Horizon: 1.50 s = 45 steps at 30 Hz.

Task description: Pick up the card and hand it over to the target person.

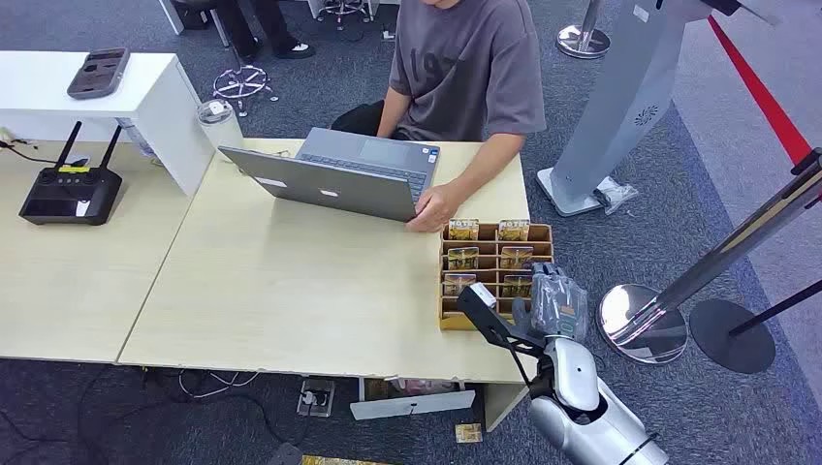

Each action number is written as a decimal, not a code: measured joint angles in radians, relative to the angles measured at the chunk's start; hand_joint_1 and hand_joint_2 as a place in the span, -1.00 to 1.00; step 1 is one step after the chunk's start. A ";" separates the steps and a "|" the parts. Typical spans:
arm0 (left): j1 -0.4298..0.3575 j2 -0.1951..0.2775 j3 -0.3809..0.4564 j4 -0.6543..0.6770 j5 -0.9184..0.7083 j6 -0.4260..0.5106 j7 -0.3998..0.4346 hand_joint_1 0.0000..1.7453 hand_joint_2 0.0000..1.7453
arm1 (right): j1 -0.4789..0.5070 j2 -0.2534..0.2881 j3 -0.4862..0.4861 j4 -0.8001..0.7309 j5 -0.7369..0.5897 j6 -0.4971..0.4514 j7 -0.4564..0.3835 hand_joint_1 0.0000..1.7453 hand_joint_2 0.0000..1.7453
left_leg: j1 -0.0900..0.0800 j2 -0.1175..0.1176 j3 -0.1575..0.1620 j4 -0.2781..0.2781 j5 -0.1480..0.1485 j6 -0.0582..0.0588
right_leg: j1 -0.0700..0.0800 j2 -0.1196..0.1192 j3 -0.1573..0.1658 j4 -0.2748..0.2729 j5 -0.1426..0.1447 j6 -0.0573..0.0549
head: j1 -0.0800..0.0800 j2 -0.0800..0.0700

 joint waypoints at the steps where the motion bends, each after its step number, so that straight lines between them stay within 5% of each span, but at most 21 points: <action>1: 0.000 0.000 0.000 0.000 0.000 0.000 0.000 -1.00 -1.00 | 0.000 0.000 0.000 0.000 0.000 0.000 0.000 0.11 1.00 | 0.000 0.000 0.000 0.000 0.000 0.000 | 0.000 0.000 0.000 0.000 0.000 0.000 | 0.000 0.000; 5: 0.000 -0.001 0.004 -0.001 0.001 0.001 0.003 -1.00 -1.00 | 0.002 0.004 0.007 0.007 -0.003 0.008 -0.001 0.31 1.00 | 0.000 0.000 -0.001 0.000 0.001 0.001 | 0.000 0.000 -0.001 -0.001 0.001 0.000 | 0.000 0.000; 18: -0.001 -0.002 0.011 -0.001 -0.002 0.003 0.006 -1.00 -1.00 | 0.001 0.005 0.012 -0.002 -0.011 0.011 -0.007 0.35 1.00 | -0.001 0.000 -0.003 -0.002 0.003 0.003 | -0.001 0.000 -0.003 -0.003 0.004 0.001 | 0.000 0.000; 28: 0.002 -0.003 0.019 -0.001 -0.004 0.005 0.006 -1.00 -1.00 | 0.004 -0.002 0.012 -0.039 -0.006 -0.002 -0.015 0.60 1.00 | -0.001 0.000 -0.002 0.000 0.001 0.002 | 0.000 0.000 -0.002 -0.001 0.002 0.001 | 0.000 0.000; 45: 0.018 -0.005 0.051 0.004 0.010 0.016 -0.013 -1.00 -1.00 | 0.003 -0.158 -0.032 -0.507 0.153 0.152 0.035 0.93 1.00 | -0.001 -0.001 -0.004 0.003 0.000 0.001 | -0.001 -0.001 -0.004 0.003 -0.001 0.001 | 0.000 0.000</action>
